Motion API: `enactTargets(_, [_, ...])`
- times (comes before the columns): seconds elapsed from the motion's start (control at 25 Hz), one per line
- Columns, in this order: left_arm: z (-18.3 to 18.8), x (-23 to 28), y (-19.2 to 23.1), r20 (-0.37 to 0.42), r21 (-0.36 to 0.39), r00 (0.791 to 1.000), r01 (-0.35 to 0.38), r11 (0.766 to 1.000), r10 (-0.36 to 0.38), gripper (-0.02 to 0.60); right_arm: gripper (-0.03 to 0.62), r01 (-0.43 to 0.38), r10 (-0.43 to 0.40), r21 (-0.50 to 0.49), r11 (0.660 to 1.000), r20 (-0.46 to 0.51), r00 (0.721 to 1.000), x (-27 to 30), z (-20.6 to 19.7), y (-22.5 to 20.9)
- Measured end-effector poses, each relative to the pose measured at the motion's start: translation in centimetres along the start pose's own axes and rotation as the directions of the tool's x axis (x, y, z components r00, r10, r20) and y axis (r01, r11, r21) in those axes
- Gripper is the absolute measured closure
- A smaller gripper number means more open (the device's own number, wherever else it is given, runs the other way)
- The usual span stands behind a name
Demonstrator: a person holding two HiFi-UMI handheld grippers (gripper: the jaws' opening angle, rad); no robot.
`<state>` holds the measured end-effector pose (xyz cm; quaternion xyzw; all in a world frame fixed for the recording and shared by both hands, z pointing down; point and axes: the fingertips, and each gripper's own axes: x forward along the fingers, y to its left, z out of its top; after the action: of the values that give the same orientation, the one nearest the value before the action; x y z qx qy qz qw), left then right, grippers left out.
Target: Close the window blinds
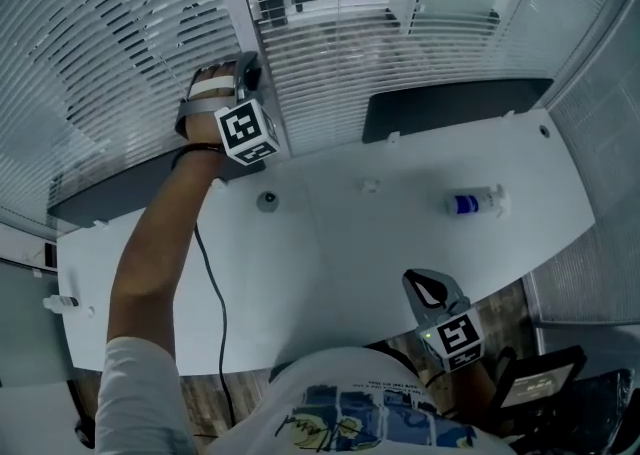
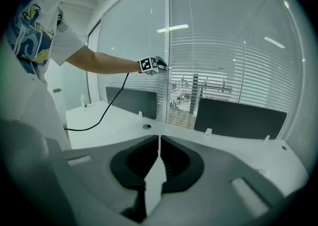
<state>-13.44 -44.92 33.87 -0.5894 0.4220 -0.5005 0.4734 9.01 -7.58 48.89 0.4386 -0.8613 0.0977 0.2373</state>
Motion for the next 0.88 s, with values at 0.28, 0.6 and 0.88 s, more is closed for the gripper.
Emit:
enactTargets(0.28, [-0.3, 0.0, 0.5, -0.002, -0.166, 1.000, -0.019, 0.986, 0.019, 0.449, 0.588, -0.012, 0.012, -0.008, 1.000, 0.004, 1.000, 0.4, 0.3, 0.2])
enactTargets(0.6, [-1.0, -0.1, 1.1, -0.026, -0.534, 0.997, -0.077, 0.842, 0.074, 0.449, 0.588, -0.024, 0.024, -0.031, 0.999, -0.018, 1.000, 0.4, 0.4, 0.4])
enactTargets(0.88, [-2.1, -0.3, 1.4, -0.041, -0.840, 0.994, -0.088, 0.535, 0.099, 0.449, 0.588, -0.031, 0.030, -0.037, 0.999, -0.024, 0.999, 0.4, 0.6, 0.6])
